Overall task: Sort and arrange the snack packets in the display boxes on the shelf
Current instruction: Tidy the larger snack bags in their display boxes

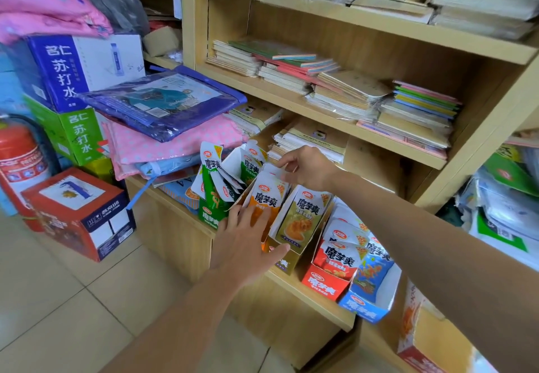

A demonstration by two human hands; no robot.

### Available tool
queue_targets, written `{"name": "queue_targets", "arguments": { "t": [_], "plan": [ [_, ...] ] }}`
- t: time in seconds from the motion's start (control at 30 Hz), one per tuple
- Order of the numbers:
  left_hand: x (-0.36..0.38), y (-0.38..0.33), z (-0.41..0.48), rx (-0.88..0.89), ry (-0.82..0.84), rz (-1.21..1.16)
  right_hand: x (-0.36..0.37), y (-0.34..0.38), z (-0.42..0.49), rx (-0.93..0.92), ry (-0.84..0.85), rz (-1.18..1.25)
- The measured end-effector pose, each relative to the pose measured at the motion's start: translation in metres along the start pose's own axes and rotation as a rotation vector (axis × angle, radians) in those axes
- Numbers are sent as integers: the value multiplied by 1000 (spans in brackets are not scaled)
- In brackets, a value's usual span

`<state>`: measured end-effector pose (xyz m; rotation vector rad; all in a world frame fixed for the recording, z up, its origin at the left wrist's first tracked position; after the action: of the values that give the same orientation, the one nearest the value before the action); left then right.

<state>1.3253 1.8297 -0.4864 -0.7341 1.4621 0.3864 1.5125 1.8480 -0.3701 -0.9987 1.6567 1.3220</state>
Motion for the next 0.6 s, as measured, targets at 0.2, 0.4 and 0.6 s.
{"name": "queue_targets", "arguments": {
  "t": [0.2,0.4,0.6],
  "plan": [
    [0,0,1,-26,66,-40,-5,-8,-3,96,-10,-76],
    [-6,-8,0,-7,33,-35,-1,-2,-13,81,-38,-170],
    [-12,5,-7,66,-158,-150,16,2,-25,40,-14,-422]
  ]
}}
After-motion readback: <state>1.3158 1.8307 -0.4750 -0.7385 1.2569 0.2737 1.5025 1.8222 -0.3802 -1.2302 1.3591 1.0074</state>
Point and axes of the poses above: each hand's wrist, its own z-axis towards the middle knuckle, its own x-axis out of the palm, y = z × x, the point moved 4 cm from there along z, towards the middle knuckle, and after that the axes turned 15 degrees about y, right-handed, at the moved point
